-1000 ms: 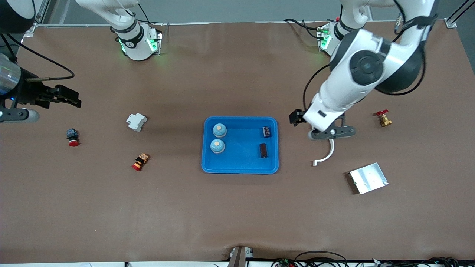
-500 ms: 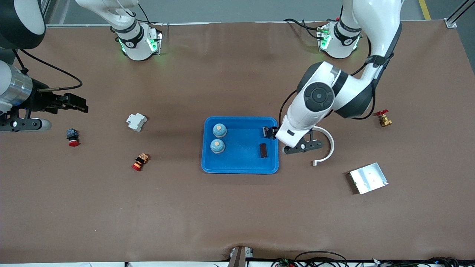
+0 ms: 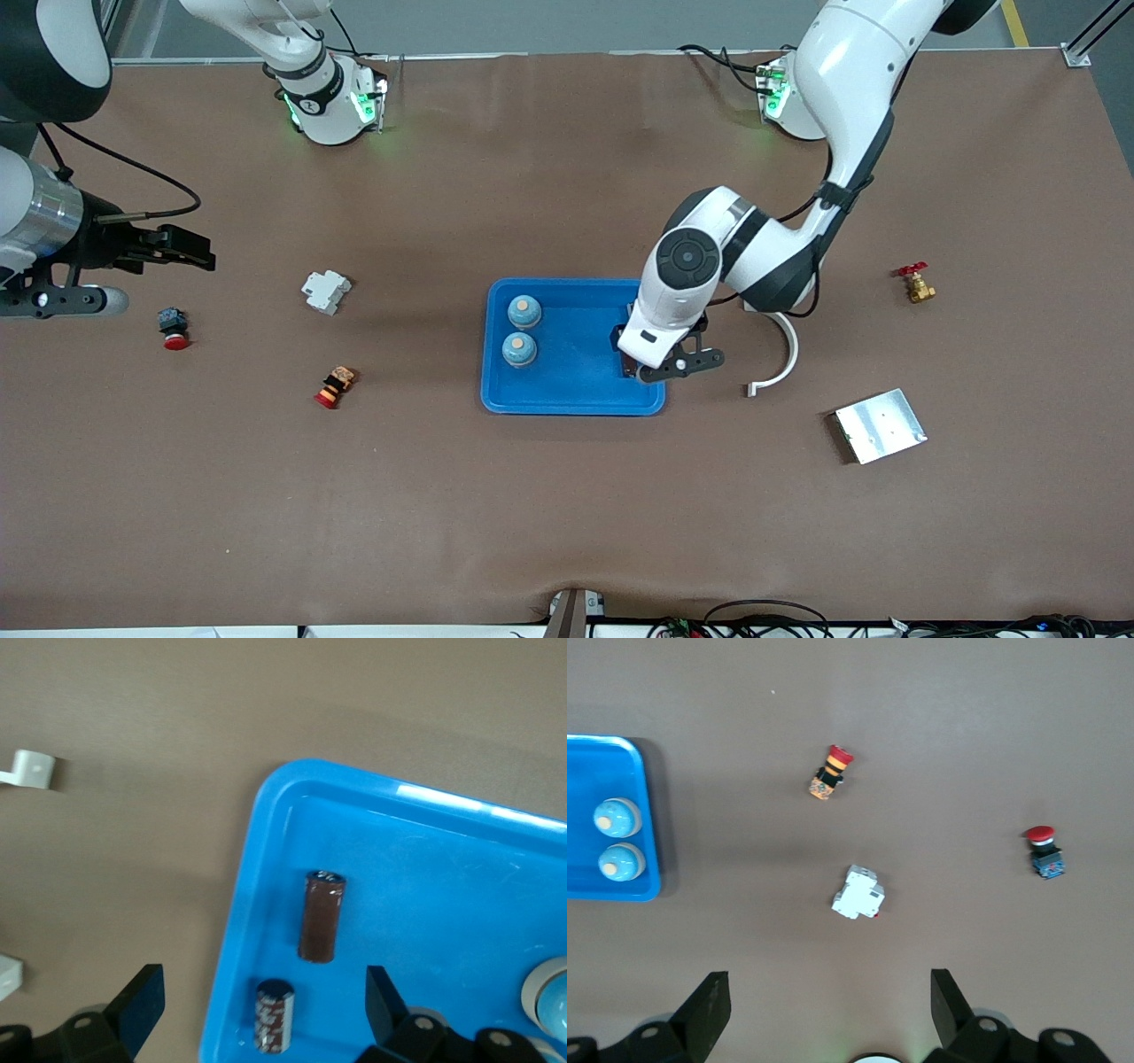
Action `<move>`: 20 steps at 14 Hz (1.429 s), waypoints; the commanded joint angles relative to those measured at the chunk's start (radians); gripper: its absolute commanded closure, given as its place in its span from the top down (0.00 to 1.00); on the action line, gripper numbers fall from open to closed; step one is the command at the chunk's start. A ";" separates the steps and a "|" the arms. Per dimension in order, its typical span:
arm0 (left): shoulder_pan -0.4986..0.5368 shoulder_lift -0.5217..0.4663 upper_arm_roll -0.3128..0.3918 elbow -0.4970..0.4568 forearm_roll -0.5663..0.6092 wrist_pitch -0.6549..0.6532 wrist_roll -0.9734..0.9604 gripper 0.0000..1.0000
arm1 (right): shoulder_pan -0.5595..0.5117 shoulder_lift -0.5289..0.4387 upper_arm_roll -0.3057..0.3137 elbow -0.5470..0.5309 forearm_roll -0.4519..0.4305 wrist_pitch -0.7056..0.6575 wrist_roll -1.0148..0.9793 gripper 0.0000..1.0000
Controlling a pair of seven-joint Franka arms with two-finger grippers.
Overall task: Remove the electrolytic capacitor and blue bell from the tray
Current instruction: 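Lower the open left gripper over a brown capacitor in the tray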
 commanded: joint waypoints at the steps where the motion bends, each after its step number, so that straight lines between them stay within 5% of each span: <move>1: -0.029 0.063 0.012 0.058 0.047 0.042 -0.049 1.00 | -0.004 0.001 -0.006 -0.008 0.032 0.000 0.005 1.00; 7: -0.041 0.127 0.013 0.058 0.050 0.147 -0.064 1.00 | -0.055 0.028 -0.012 0.000 0.021 -0.015 -0.011 1.00; 20: -0.086 0.179 0.050 0.049 0.088 0.214 -0.138 1.00 | 0.023 0.063 -0.006 -0.081 0.035 0.086 0.029 1.00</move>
